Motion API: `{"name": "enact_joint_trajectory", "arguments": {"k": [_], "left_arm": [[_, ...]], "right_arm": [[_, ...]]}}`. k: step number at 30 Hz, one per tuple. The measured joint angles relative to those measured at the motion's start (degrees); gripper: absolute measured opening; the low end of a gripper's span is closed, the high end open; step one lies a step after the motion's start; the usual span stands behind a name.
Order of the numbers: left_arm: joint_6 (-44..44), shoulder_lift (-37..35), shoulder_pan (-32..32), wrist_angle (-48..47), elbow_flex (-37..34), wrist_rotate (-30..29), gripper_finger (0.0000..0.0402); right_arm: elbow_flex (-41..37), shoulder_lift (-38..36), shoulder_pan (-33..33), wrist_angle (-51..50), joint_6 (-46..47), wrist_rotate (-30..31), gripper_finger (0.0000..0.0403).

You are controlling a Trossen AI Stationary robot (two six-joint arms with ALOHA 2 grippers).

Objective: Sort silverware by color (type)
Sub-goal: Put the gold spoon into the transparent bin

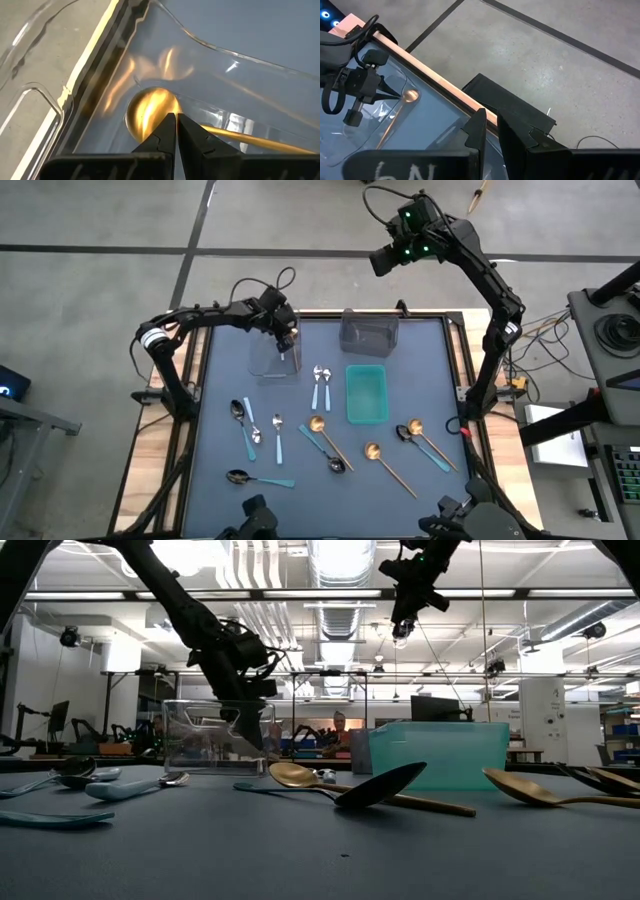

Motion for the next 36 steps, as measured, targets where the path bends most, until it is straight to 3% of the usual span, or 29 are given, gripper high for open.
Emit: {"name": "enact_joint_trajectory", "arguments": {"k": [12, 17, 19, 22, 27, 36], "left_arm": [[-2.5, -3.4, 0.0, -5.3, 1.5, 0.6, 0.0], [2.9, -5.8, -0.7, -9.6, 1.0, 8.9, 0.0], [5.4, -6.0, -1.8, -9.0, -0.3, 9.5, 0.0], [7.5, -5.4, -3.3, -7.9, -1.4, 9.2, 0.0], [7.6, -4.1, -4.5, -5.4, -1.5, 1.5, 0.0], [5.9, -0.8, -4.6, -3.6, -1.5, 1.7, 0.0]], "right_arm": [[0.0, 0.0, 0.0, 0.0, 0.9, 0.0, 0.0038], [0.0, 0.0, 0.0, 0.0, 0.9, 0.0, 0.0038], [0.0, 0.0, 0.0, 0.0, 0.9, 0.0, 0.0038], [0.0, 0.0, 0.0, 0.0, 0.9, 0.0, 0.0038], [-0.2, 0.0, 0.0, 0.0, 0.9, 0.3, 0.0038], [-1.2, 0.0, 0.0, 0.0, 0.8, 1.4, 0.0038]]}}
